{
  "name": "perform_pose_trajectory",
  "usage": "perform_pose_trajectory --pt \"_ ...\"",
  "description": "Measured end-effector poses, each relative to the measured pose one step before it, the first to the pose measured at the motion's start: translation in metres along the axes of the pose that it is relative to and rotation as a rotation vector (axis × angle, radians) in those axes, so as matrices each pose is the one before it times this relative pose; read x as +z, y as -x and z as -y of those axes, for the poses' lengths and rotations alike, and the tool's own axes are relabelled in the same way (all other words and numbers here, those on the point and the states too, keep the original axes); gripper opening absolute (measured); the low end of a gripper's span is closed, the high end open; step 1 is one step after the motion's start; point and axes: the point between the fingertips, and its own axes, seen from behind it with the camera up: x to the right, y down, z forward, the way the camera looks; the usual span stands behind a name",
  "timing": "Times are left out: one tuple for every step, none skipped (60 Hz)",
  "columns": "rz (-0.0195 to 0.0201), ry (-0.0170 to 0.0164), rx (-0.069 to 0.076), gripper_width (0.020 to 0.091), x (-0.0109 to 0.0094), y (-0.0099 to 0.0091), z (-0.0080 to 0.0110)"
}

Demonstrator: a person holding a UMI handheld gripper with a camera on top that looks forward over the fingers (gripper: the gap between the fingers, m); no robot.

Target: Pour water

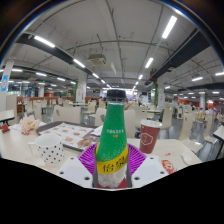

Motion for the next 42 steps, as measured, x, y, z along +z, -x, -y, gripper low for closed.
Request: perform_pose_trajectory --pt "-0.00153 -0.00761 0.0001 0.0381 -0.00008 0.00054 -0.00013" --pt "-0.00243 -0.00581 -0.0006 0.0382 -0.00021 0.00009 -0.00039" --pt "-0.00138 -0.00688 0.0010 0.0381 -0.00027 0.00032 0.00115" --pt "-0.00203 0.00415 0.0032 0.0380 0.00016 0.00009 -0.00139" --pt "-0.00146 0.00245 0.0010 0.0383 -0.00018 0.00019 -0.00052" --pt "-0.00065 -0.00172 -0.0007 0.0381 0.00061 0.00018 0.00078" --pt "0.00032 0.00289 -0.0015 0.0380 -0.00256 -0.00521 0.00075" --pt "-0.00171 -0.00248 0.0007 0.0383 0.00010 0.00077 0.00060" --pt "-0.00160 -0.00159 0.0016 0.0386 0.00086 0.00157 0.00048" --pt "-0.00028 -0.00310 0.0013 0.0398 -0.00079 -0.00001 0.00076" --pt "-0.00166 -0.00340 0.0003 0.0406 0.00084 0.00095 0.00047" --pt "-0.00135 0.00004 0.0003 0.0431 -0.00007 0.00038 -0.00014" --pt "-0.00153 -0.00186 0.0007 0.0449 0.00033 0.00012 0.00045" --pt "-0.00083 0.00278 -0.0008 0.0473 0.00006 0.00012 -0.00022" --pt "0.00069 0.00364 -0.0031 0.0494 -0.00021 -0.00293 -0.00024" --pt "0.00022 0.00524 -0.0037 0.0515 -0.00031 0.00055 -0.00027" --pt "-0.00130 0.00830 -0.0025 0.0540 -0.00059 0.00037 -0.00057" --pt "-0.00276 0.01302 0.0001 0.0576 0.00098 -0.00153 -0.00240" --pt "-0.00295 0.01327 -0.0009 0.0625 -0.00177 0.00015 -0.00118" --pt "-0.00264 0.00531 0.0005 0.0677 -0.00543 0.00067 0.00057" --pt "-0.00279 0.00037 0.0023 0.0735 -0.00282 0.00034 0.00171" --pt "-0.00488 -0.00582 0.0035 0.0781 -0.00365 -0.00056 0.00309" --pt "-0.00801 -0.00779 0.0032 0.0825 -0.00449 -0.00133 0.00381" --pt "-0.01007 -0.00702 0.0019 0.0860 -0.00447 -0.00111 0.00346" --pt "-0.01228 -0.00417 -0.0001 0.0866 -0.00564 -0.00181 0.00302" --pt "-0.01124 0.00007 -0.0018 0.0852 -0.00625 -0.00148 0.00232" --pt "-0.00956 0.00603 -0.0016 0.0841 -0.00394 -0.00276 0.00060" --pt "-0.01129 0.00308 0.0006 0.0842 -0.00770 -0.00065 0.00141" --pt "-0.00610 -0.00157 0.0016 0.0848 -0.00809 0.00002 0.00256" --pt "-0.00174 -0.00521 0.0033 0.0851 -0.00812 0.00120 0.00323" --pt "-0.00005 -0.00460 0.0050 0.0853 -0.00889 0.00199 0.00305" --pt "-0.00208 -0.00154 0.0058 0.0851 -0.00990 0.00184 0.00239" --pt "-0.00101 0.00325 0.0048 0.0852 -0.01047 -0.00066 0.00437" --pt "0.00021 0.00251 0.0033 0.0850 -0.01068 0.00297 0.00064" --pt "0.00125 0.00356 0.0015 0.0853 -0.01026 0.00314 0.00069" --pt "0.00200 0.00280 0.0001 0.0854 -0.01143 0.00298 0.00090" --pt "0.00177 0.00396 -0.0001 0.0851 -0.01044 0.00361 -0.00001" --pt "0.00181 0.00555 -0.0026 0.0854 -0.01007 0.00376 -0.00048" --pt "0.00243 0.00636 -0.0047 0.0853 -0.00992 0.00340 -0.00073" --pt "0.00259 0.00465 -0.0061 0.0852 -0.00974 0.00355 -0.00102" --pt "-0.00050 0.00179 -0.0053 0.0856 -0.00930 0.00348 -0.00061" --pt "-0.00423 0.00073 -0.0029 0.0857 -0.00864 0.00286 0.00039"
